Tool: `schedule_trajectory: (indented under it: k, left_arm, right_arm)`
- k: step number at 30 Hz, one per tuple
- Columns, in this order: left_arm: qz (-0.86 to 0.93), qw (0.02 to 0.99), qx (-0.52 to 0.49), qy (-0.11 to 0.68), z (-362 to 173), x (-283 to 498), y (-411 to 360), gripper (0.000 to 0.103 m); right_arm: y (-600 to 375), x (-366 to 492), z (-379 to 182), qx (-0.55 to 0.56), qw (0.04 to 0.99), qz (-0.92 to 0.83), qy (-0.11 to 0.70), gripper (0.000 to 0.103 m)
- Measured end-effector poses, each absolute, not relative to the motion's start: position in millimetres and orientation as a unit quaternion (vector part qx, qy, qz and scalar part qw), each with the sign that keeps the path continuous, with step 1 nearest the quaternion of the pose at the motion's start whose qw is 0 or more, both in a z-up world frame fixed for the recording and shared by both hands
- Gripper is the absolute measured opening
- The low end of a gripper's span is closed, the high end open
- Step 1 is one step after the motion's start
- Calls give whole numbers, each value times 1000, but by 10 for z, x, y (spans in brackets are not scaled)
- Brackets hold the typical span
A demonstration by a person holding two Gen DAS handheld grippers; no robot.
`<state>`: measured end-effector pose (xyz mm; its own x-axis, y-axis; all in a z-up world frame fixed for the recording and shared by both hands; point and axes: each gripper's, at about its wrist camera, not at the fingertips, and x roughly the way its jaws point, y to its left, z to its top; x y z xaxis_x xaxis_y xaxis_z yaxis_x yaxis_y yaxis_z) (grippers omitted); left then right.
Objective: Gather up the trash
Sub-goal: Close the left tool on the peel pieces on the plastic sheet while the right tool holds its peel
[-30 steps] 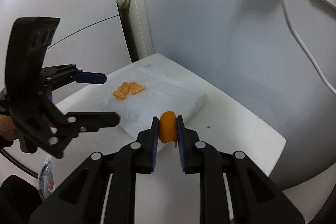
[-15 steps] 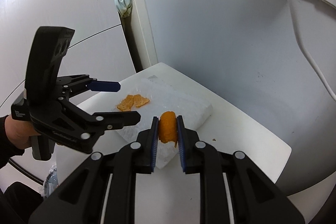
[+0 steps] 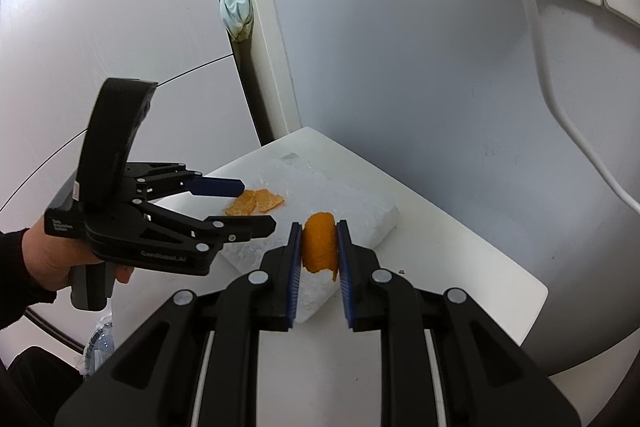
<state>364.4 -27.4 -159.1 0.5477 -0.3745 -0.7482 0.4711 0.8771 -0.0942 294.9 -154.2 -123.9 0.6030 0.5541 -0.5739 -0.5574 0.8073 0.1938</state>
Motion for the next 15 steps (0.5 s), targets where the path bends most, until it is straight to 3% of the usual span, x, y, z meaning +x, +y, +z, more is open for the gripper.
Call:
schedule_trajectory:
  k: [3,7,12,15]
  left_arm:
    - [-243,877,60,411,-1602,3655,-292,54]
    - [-242,876,56,413,-1626,3680,-278,52]
    - [-234,876,51,418,-1674,3695,-233,37]
    - [-232,877,49,419,-1691,3702,-216,36]
  right_arm:
    - [-1533,2937,-1240,-2,894,314,321,18]
    - [-1505,2935,-1240,-4,892,318,322,18]
    - [-1477,2912,-1254,-7,890,321,323,18]
    - [-1456,2902,-1263,-6,890,321,325,18]
